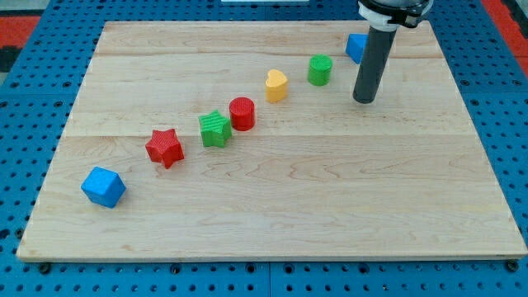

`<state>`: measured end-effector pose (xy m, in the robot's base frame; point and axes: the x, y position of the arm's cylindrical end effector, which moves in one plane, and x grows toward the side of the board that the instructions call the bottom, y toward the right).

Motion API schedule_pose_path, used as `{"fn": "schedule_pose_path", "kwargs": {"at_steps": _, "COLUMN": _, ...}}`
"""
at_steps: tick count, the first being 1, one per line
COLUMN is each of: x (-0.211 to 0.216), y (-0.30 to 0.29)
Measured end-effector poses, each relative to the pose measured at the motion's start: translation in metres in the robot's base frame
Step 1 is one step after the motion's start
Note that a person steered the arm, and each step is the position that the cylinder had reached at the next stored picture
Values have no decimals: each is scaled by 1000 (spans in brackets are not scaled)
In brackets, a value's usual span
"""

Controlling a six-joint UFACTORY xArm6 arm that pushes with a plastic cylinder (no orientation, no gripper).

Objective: Push blue triangle slightly up

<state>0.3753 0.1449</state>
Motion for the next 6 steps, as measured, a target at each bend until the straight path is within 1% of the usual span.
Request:
{"fn": "schedule_pose_path", "kwargs": {"at_steps": 3, "x": 3, "y": -3}}
{"fn": "schedule_pose_path", "kwargs": {"at_steps": 4, "x": -12, "y": -9}}
{"fn": "schedule_pose_path", "kwargs": {"at_steps": 5, "x": -47, "y": 9}}
{"fn": "schedule_pose_path", "kwargs": {"at_steps": 6, "x": -69, "y": 9}}
